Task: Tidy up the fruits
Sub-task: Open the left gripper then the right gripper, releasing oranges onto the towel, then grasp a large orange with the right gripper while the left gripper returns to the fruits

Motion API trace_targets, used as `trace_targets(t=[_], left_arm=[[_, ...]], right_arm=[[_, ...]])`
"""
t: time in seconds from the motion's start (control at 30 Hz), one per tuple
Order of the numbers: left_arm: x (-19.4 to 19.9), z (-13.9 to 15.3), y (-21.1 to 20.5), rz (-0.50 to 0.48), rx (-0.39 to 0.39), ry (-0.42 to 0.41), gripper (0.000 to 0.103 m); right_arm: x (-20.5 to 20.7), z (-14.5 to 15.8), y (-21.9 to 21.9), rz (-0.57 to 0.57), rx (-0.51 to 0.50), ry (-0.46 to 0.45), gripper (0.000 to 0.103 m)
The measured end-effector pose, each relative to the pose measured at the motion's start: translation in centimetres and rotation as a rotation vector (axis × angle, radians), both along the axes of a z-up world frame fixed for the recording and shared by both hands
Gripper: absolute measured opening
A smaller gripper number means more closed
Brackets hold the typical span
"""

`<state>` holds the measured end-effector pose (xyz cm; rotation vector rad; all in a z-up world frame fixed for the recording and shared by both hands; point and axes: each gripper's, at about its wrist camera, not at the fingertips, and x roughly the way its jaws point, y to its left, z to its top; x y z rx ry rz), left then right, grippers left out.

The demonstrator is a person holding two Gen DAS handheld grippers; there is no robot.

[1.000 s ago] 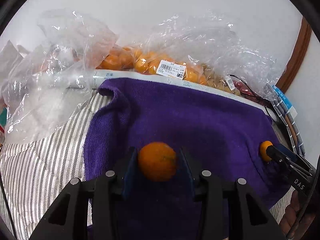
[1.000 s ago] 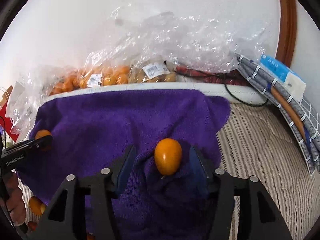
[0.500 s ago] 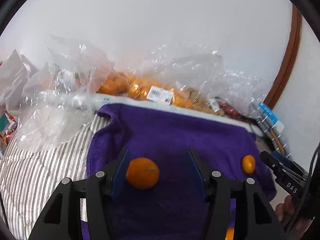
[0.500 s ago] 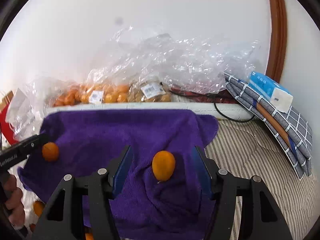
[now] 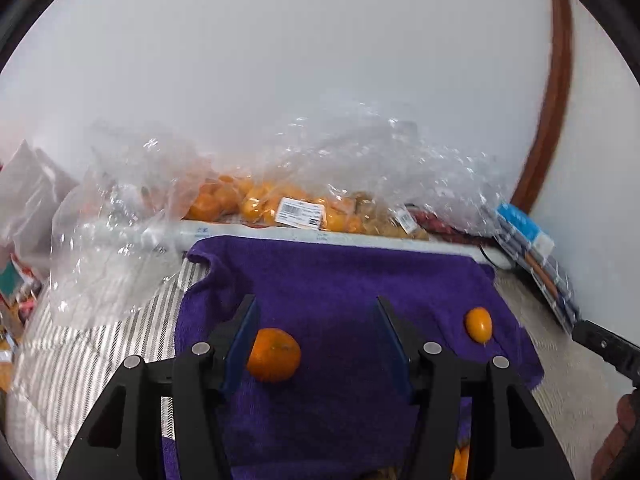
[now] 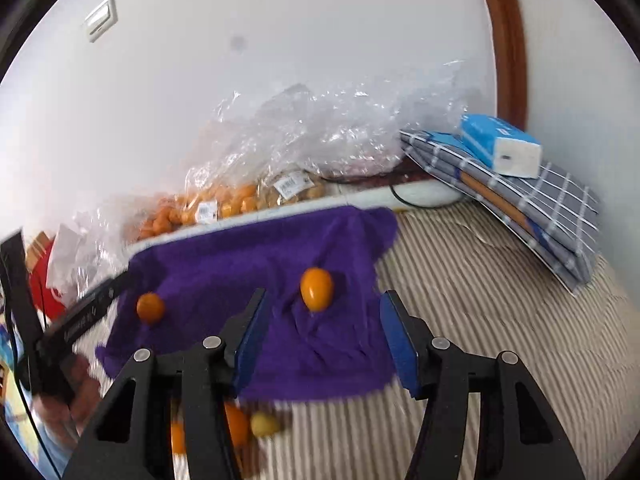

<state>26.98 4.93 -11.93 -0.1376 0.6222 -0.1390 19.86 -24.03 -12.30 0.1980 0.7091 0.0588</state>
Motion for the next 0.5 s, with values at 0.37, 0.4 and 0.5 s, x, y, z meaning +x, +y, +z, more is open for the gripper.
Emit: trace_targets(t=[0.37, 0.4, 0.5], left_arm=[[-5.9, 2.2, 1.6, 0.018, -0.09, 0.057, 0.052], [-6.7, 1.4, 2.4, 0.026, -0.103, 0.079, 0.052], [-8.2, -1.1, 4.2, 0.042, -0.115, 0.142, 0.052]], right_arm=[[-7.2, -1.5, 1.6, 0.056, -0.118, 0.02, 0.057], [-7.6, -1.7, 2.0, 0.073, -0.121, 0.019, 0.057], [-8.5, -3.1, 3.5, 0.137, -0.115, 0.029, 0.057]])
